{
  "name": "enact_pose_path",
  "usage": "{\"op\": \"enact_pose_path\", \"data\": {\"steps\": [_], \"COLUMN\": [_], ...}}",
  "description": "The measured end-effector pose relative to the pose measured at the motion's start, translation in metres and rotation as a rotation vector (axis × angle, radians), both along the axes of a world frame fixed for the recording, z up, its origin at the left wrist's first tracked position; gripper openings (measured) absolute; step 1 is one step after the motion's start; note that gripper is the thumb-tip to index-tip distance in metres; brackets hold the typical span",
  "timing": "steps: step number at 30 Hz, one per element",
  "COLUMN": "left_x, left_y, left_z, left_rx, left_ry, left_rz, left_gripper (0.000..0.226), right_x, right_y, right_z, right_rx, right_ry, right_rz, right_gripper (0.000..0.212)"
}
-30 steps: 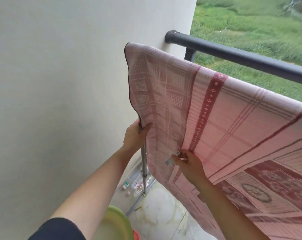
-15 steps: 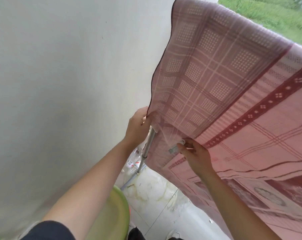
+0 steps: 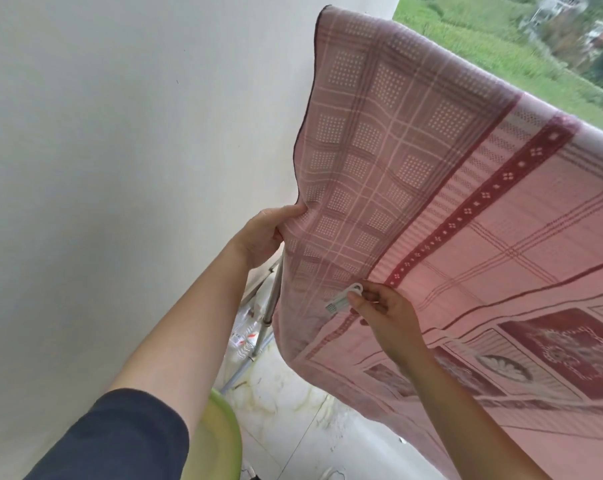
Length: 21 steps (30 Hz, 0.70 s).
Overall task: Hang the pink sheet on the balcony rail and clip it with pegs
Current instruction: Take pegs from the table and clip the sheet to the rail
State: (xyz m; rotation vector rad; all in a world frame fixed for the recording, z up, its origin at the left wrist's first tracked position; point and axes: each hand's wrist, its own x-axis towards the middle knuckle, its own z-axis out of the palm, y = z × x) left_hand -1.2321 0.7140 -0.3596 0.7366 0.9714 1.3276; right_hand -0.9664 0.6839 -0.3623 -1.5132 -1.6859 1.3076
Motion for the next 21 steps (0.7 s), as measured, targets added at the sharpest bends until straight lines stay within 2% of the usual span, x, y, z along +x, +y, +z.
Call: {"op": "enact_pose_path", "data": {"steps": [2, 6, 8, 10, 11, 13, 16, 21], "left_x": [-0.001, 0.012, 0.013, 0.012, 0.010, 0.007, -0.002, -0.011], "left_y": [0.002, 0.001, 0.001, 0.000, 0.000, -0.001, -0.001, 0.002], "left_z": [-0.007, -0.020, -0.023, -0.021, -0.018, -0.013, -0.011, -0.009], "left_rx": [0.000, 0.012, 0.033, 0.083, 0.123, 0.163, 0.125, 0.073], "left_ry": [-0.051, -0.212, -0.293, -0.335, -0.317, -0.256, -0.175, -0.040], "left_rz": [0.021, 0.141, 0.197, 0.161, 0.119, 0.067, 0.035, 0.168], "left_gripper": [0.048, 0.018, 0.019, 0.036, 0.043, 0.042, 0.040, 0.026], "right_x": [0.001, 0.005, 0.006, 0.006, 0.006, 0.002, -0.012, -0.051], "right_y": [-0.003, -0.009, -0.012, -0.013, -0.013, -0.012, -0.005, 0.014], "right_z": [0.007, 0.024, 0.034, 0.043, 0.049, 0.063, 0.093, 0.148], "right_rx": [0.007, 0.020, 0.032, 0.067, 0.084, 0.118, 0.184, 0.360], "right_ry": [0.023, 0.085, 0.114, 0.123, 0.125, 0.122, 0.097, -0.012], "right_rz": [0.013, 0.016, 0.015, 0.026, 0.038, 0.074, 0.179, 0.382], "right_gripper": [0.020, 0.023, 0.019, 0.018, 0.018, 0.020, 0.021, 0.031]}}
